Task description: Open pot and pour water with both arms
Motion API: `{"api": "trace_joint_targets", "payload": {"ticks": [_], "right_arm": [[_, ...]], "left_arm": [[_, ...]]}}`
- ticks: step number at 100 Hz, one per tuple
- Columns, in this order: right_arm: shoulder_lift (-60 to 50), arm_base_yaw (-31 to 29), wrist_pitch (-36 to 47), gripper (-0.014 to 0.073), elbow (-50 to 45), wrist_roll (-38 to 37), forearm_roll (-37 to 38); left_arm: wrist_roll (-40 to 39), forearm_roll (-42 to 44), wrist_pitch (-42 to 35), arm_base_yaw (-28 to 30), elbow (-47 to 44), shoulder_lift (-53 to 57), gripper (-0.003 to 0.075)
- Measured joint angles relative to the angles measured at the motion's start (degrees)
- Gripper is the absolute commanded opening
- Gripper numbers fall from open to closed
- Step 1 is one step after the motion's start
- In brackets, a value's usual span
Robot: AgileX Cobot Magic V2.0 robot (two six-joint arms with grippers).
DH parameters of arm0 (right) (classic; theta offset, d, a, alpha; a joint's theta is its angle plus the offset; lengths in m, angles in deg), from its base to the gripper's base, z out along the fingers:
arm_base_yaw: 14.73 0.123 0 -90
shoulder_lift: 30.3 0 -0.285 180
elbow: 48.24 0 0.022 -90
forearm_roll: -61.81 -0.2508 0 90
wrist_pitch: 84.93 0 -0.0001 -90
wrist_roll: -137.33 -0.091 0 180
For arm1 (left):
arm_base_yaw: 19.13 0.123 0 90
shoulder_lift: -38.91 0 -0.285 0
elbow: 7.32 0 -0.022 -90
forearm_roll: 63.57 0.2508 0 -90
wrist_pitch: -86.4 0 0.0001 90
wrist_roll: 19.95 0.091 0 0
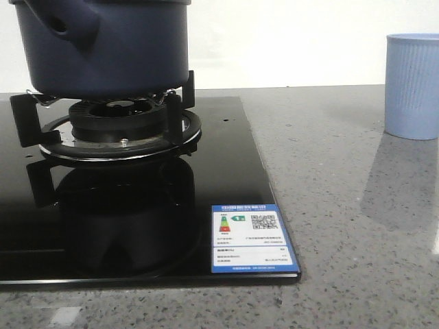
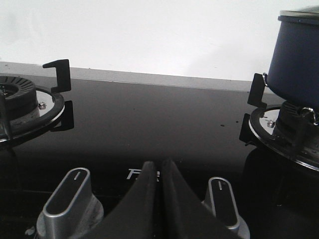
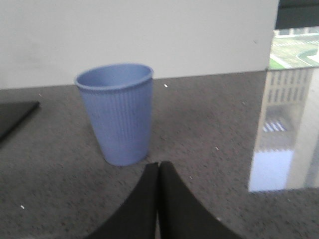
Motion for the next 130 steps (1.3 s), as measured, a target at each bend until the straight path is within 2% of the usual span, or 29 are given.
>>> {"api": "trace_joint_targets", "payload": {"ticks": [9, 20, 39, 54, 78, 130], "right_arm": [[-2.4, 0.6, -1.3, -0.0067, -1.6, 11.6, -8.7], [-6.6, 0.8, -1.3, -0.0067, -3.5, 15.4, -11.6], [-15.6, 0.8, -2.7, -0.0067, -6.9, 16.5, -12.8], [-20.9, 0.8, -8.3, -0.0067, -6.9, 16.6, -13.1], [-21.2, 0.8, -11.4, -0.0067, -6.9, 16.6, -13.5], [-21.2, 0.8, -11.6, -0.0067, -6.9, 16.7, -13.5]], "left_arm": [[0.0, 0.0, 0.0, 0.0, 0.0, 0.0, -0.0019], [0.0, 0.0, 0.0, 0.0, 0.0, 0.0, -0.0019], [0.0, 0.0, 0.0, 0.0, 0.0, 0.0, -0.0019], [0.0, 0.0, 0.0, 0.0, 0.0, 0.0, -0.0019], [0.0, 0.0, 0.0, 0.0, 0.0, 0.0, -0.0019], [0.0, 0.0, 0.0, 0.0, 0.0, 0.0, -0.0019]]}}
